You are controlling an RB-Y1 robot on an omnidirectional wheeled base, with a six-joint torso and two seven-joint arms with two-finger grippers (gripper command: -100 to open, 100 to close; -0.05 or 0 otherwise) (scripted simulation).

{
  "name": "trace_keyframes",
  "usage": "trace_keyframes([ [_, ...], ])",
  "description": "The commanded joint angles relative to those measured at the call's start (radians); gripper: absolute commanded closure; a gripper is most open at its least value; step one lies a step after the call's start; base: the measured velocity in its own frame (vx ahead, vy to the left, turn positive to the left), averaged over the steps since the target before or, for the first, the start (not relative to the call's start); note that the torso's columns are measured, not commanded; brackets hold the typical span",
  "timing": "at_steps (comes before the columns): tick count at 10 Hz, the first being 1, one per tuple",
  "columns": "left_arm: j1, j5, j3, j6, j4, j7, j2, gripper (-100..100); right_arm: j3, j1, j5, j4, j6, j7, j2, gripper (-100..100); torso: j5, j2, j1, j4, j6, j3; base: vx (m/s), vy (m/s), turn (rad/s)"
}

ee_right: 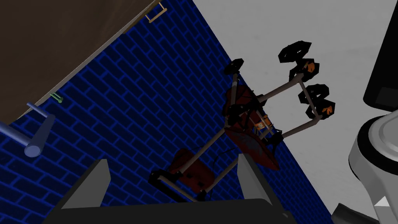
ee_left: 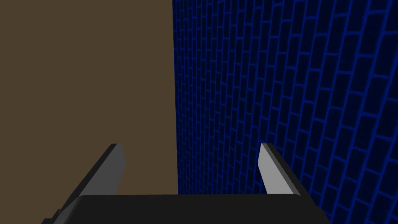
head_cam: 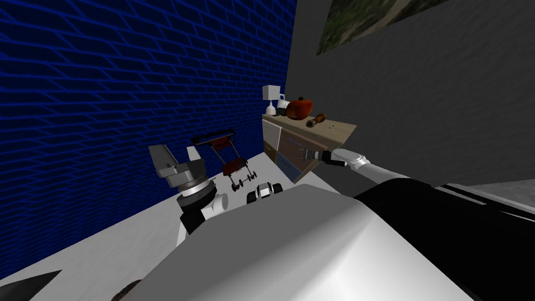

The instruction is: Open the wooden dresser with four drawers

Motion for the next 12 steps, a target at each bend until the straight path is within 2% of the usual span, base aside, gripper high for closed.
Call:
trace_keyframes([
  [1,0.000,0.000,0.000,0.000,0.000,0.000,0.000,0,0.004,-0.018,0.038,0.077,-0.011,0.041,-0.071,-100,0.000,0.000,-0.001,0.000,0.000,0.000,0.024,0.057,0.123],
  [2,0.000,0.000,0.000,0.000,0.000,0.000,0.000,0,0.004,-0.018,0.038,0.077,-0.011,0.041,-0.071,-100,0.000,-0.001,0.001,0.000,-0.001,0.000,0.019,0.039,0.043],
  [6,0.000,0.000,0.000,0.000,0.000,0.000,0.000,0,0.006,-0.039,0.097,0.172,-0.016,0.087,-0.179,-100,0.002,-0.005,0.001,0.000,-0.004,-0.003,0.024,0.063,0.074],
  [7,0.000,0.000,0.000,0.000,0.000,0.000,0.000,0,0.007,-0.043,0.109,0.190,-0.017,0.096,-0.200,-100,0.004,-0.008,0.001,0.001,-0.006,-0.005,0.024,0.070,0.055],
  [8,0.000,0.000,0.000,0.000,0.000,0.000,0.000,0,0.007,-0.043,0.109,0.190,-0.017,0.096,-0.200,-100,0.005,-0.009,0.001,0.002,-0.008,-0.006,0.012,0.035,0.025],
  [9,0.000,0.000,0.000,0.000,0.000,0.000,0.000,0,0.007,-0.048,0.128,0.218,-0.018,0.110,-0.233,-100,0.006,-0.009,-0.001,0.003,-0.007,-0.006,0.014,0.037,0.070],
  [11,0.000,0.000,0.000,0.000,0.000,0.000,0.000,0,0.006,-0.052,0.139,0.234,-0.019,0.118,-0.252,-100,0.004,-0.011,-0.004,0.002,-0.006,-0.007,0.017,0.037,0.053],
  [12,0.000,0.000,0.000,0.000,0.000,0.000,0.000,0,0.011,-0.029,0.131,0.224,-0.038,0.128,-0.232,-100,0.006,-0.010,-0.005,0.002,-0.003,-0.007,-0.004,0.024,-0.029],
])
